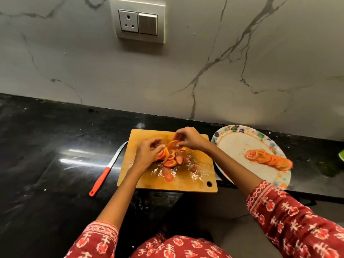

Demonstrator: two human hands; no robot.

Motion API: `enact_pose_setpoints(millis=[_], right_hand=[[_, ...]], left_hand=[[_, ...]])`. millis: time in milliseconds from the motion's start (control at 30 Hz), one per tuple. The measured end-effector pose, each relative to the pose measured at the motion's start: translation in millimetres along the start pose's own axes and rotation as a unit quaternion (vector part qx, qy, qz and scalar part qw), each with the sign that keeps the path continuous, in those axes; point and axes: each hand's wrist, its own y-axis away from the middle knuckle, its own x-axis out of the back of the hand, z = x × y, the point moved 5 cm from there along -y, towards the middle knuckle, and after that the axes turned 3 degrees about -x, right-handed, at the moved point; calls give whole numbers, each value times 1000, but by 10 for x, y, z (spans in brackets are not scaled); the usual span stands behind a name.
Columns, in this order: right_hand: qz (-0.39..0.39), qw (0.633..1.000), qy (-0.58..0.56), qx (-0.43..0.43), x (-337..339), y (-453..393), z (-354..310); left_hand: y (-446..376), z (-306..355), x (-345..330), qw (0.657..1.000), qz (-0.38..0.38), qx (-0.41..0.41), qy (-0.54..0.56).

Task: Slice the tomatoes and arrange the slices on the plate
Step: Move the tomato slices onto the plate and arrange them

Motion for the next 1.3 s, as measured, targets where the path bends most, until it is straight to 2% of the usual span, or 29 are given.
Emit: enact_pose_setpoints(millis=[133,267,333,400,500,600,700,800,1033,1300], right_hand=[[-16,997,-51,46,19,-53,-375],[59,994,-87,37,-26,-162,-511],[83,995,-52,0,-70,-229,-467],[59,997,15,-44,-205,-277,-384],[-23,989,116,-87,-536,-264,-316],[-33,986,125,-107,-673,-261,-295],[-12,993,80,-87,-578,-284,-319],[-16,997,-21,-78,-409,-260,-290],[-10,968,-239,-81,83,71,9],[97,952,-240,-160,438,611,834]], left_hand=[[0,145,63,1000,-7,-21,9],[58,-132,357,995,91,30,-8],[119,-311,497,991,122,60,-5],[181,-426,582,987,136,84,-9],[250,-495,619,985,145,97,-12],[276,-498,597,983,151,102,-6],[276,-476,550,984,145,100,-9],[260,-457,503,985,143,101,6],[110,-145,283,991,125,55,12],[-180,280,-503,1000,10,-5,0]])
